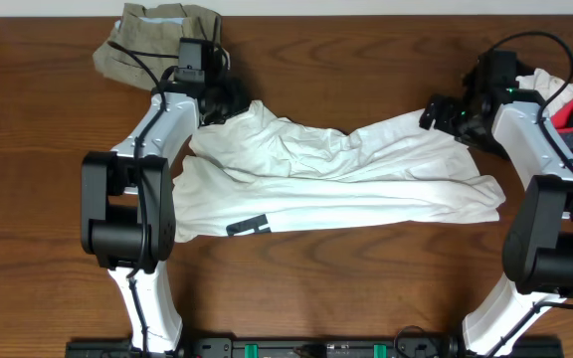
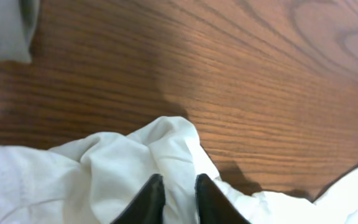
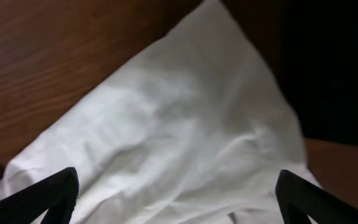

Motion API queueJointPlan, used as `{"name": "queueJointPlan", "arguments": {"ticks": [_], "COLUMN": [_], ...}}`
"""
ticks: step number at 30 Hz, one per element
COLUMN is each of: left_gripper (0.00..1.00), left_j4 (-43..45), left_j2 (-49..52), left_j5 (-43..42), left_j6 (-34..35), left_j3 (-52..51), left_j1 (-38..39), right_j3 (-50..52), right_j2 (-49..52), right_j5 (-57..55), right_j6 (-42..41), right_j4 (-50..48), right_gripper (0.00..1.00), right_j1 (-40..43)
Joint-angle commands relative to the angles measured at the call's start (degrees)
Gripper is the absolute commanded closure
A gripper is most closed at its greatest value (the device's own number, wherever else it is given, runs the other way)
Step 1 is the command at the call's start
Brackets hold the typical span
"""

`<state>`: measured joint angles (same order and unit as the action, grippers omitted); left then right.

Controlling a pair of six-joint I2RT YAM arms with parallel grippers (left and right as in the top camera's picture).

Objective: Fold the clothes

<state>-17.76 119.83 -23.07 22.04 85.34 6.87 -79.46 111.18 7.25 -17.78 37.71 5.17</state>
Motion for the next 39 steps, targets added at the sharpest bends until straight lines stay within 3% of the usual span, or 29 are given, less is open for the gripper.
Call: {"name": "queueJointPlan", "arguments": {"ticks": [1, 3, 12, 22, 32, 39], "left_gripper": [0.9, 0.94, 0.95, 0.94, 0.94, 0.94], "left_j4": [-0.11, 0.0, 0.72, -0.09, -0.13, -0.11], "left_j2": [1.62, 1.64, 1.14, 1.14, 1.14, 1.14], "left_j5": [1.33, 1.73, 1.49, 1.51, 1.7, 1.68], "left_j6": [-0.85, -0.85, -0.79, -0.81, -0.83, -0.81], "left_j3": [1.14, 1.14, 1.16, 1.16, 1.16, 1.14], "left_j1": [-0.48, -0.48, -0.92, -1.05, -1.07, -1.07], "right_j3": [-1.09, -1.09, -1.09, -1.09, -1.09, -1.09], "right_j2": [0.52, 0.52, 0.52, 2.1, 6.91, 6.91], "right_j5": [-2.75, -2.78, -4.68, 1.25, 3.72, 3.74], "right_j6": [-1.25, -1.25, -1.46, 9.66, 13.6, 12.41], "right_j4": [0.31, 0.44, -1.36, -10.93, -12.7, -10.69], "right_gripper": [0.01, 0.01, 0.01, 0.01, 0.1, 0.31], "right_j1": [1.07, 1.36, 3.1, 3.34, 3.34, 3.34]}}
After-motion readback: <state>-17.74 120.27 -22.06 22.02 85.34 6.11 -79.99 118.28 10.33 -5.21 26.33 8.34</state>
